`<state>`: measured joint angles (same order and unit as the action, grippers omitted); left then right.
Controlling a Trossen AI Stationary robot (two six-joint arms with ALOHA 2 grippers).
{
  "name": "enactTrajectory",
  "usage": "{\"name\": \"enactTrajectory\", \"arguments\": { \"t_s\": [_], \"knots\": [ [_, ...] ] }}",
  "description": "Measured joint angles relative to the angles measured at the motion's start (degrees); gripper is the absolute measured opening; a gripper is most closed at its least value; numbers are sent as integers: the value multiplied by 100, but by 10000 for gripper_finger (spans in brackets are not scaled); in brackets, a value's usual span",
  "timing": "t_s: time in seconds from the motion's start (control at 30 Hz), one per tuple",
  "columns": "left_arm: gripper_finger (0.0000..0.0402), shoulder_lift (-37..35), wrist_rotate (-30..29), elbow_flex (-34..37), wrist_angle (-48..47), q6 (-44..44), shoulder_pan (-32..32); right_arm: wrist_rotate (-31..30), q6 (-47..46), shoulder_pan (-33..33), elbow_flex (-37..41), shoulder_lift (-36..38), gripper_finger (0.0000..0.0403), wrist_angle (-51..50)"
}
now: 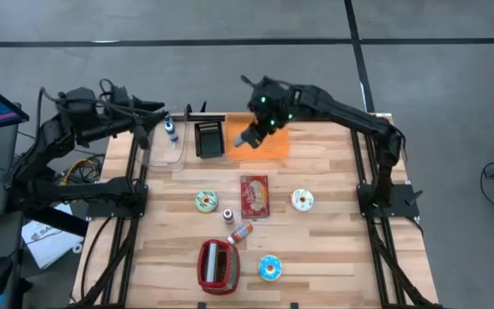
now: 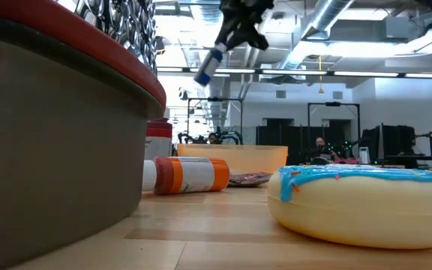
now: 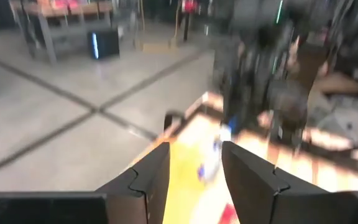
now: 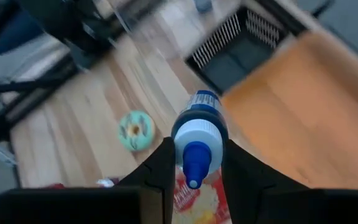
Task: Pick & Place Food Item
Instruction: Put the blue food coloring bottle into the transparent bin
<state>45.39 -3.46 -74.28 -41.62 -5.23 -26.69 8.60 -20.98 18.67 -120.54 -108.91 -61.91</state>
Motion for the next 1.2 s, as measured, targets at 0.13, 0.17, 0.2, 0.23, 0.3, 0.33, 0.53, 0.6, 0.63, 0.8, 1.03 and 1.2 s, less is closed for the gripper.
{"name": "enactTrajectory", "arguments": {
  "t_s": [0.13, 0.17, 0.2, 0.23, 0.3, 0.33, 0.53, 0.6, 0.63, 0.8, 1.03, 1.2],
  "knots": [
    [156, 266, 260, 0, -528, 335, 13, 56, 254, 58, -857, -278, 88, -718],
    [160, 340, 358, 0, -564, 445, 41, 57, 303, 54, -1055, -367, 88, -970],
    [166, 432, 459, 0, -578, 557, 88, 60, 340, 38, -1243, -460, 88, -1220],
    [171, 534, 556, 0, -566, 656, 151, 61, 375, 13, -1413, -548, 88, -1458],
    [183, 732, 691, 0, -460, 822, 309, 78, 430, -46, -1387, -612, 88, -1680],
    [189, 849, 705, 0, -391, 902, 409, 84, 426, -75, -1332, -615, 88, -1740],
    [214, 1629, 628, 2, 50, 1313, 1139, 155, 94, -228, -1322, -778, 88, -1800],
    [218, 1821, 406, 2, 244, 1390, 1352, 159, -86, -261, -1322, -780, 88, -1656],
    [220, 1913, 260, 2, 327, 1400, 1448, 160, -182, -262, -1324, -771, 88, -1566],
    [223, 2274, -92, 0, 801, 1401, 1754, 160, -636, -257, -1324, -742, 88, -1041],
    [223, 2671, -811, 2, 1069, 1191, 1892, 193, -1056, -259, -1326, -729, 88, -552],
    [224, 2810, -1171, 2, 1281, 1038, 1896, 194, -1222, -259, -1326, -728, 88, -284]
  ]
}}
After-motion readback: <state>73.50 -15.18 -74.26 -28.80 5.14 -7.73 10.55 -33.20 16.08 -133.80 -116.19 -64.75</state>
